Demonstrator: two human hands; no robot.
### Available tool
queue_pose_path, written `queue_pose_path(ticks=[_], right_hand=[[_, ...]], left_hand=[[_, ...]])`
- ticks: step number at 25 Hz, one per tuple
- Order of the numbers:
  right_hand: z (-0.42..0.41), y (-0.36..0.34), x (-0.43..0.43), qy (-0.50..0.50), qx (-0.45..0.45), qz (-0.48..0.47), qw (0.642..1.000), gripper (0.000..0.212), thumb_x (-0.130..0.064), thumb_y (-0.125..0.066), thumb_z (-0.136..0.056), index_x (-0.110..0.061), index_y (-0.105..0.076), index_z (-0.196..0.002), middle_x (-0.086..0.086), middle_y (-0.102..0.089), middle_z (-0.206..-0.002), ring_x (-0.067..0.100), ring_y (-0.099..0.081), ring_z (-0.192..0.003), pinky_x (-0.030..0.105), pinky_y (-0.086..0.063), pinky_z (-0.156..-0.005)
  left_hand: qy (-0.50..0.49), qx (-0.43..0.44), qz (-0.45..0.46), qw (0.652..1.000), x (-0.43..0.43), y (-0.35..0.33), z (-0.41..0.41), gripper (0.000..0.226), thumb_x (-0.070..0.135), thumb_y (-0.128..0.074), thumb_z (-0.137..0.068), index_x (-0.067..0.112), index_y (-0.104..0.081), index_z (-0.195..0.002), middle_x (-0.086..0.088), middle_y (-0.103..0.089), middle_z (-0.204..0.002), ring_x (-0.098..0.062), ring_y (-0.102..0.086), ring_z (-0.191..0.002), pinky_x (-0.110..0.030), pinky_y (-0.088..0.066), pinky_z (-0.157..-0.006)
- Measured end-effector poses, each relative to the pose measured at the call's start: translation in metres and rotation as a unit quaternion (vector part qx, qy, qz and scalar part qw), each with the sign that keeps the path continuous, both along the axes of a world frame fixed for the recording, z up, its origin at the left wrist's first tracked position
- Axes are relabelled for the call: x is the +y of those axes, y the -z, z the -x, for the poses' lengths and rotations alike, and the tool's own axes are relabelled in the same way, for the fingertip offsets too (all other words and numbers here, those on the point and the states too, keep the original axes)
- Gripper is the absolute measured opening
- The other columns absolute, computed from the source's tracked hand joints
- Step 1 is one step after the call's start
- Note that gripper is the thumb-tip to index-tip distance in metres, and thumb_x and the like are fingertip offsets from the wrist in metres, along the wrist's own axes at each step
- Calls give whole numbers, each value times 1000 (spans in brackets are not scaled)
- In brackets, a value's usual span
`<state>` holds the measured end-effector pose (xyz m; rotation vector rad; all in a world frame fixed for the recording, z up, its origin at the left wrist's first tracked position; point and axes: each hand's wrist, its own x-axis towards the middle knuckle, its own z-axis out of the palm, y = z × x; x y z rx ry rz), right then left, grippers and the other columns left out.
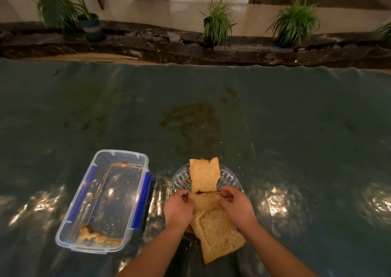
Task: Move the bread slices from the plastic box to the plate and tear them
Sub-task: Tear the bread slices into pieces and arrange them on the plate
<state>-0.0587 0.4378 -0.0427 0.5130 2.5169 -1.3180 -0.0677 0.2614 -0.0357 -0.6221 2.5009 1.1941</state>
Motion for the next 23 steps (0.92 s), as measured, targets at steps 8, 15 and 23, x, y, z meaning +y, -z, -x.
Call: queue_pose_path(ticks=[8,15,23], right_hand=[[-44,-11,33,-8,-6,-55,998,32,-36,-74,-83,-24,-67,-112,-9,-69,-99,4,-64,-88,28,-54,-85],[-63,-14,16,-108,-46,-131,984,37,-55,-71,-73,-28,-62,-98,-11,-57,-87,2,-54,-75,20,-42,-62],[-59,-16,10,-90,-57,-163,981,44,-44,-76,-72,-28,-64,-111,-5,-70,-101,16,-65,-92,27,-47,-73]], left_hand=[[-11,21,-20,1000,-17,-11,-46,19,9,-64,-86,25,-64,-97,3,-66,-85,-10,-63,-76,-25,-51,-64],[-14,-127,-120,984,-15,-7,-83,11,18,-65,-83,19,-57,-90,-9,-70,-74,-25,-68,-62,-40,-59,-64],[-105,-140,-250,952,-2,-12,-88,5,10,-54,-95,9,-59,-95,-17,-68,-77,-24,-66,-57,-33,-59,-53]])
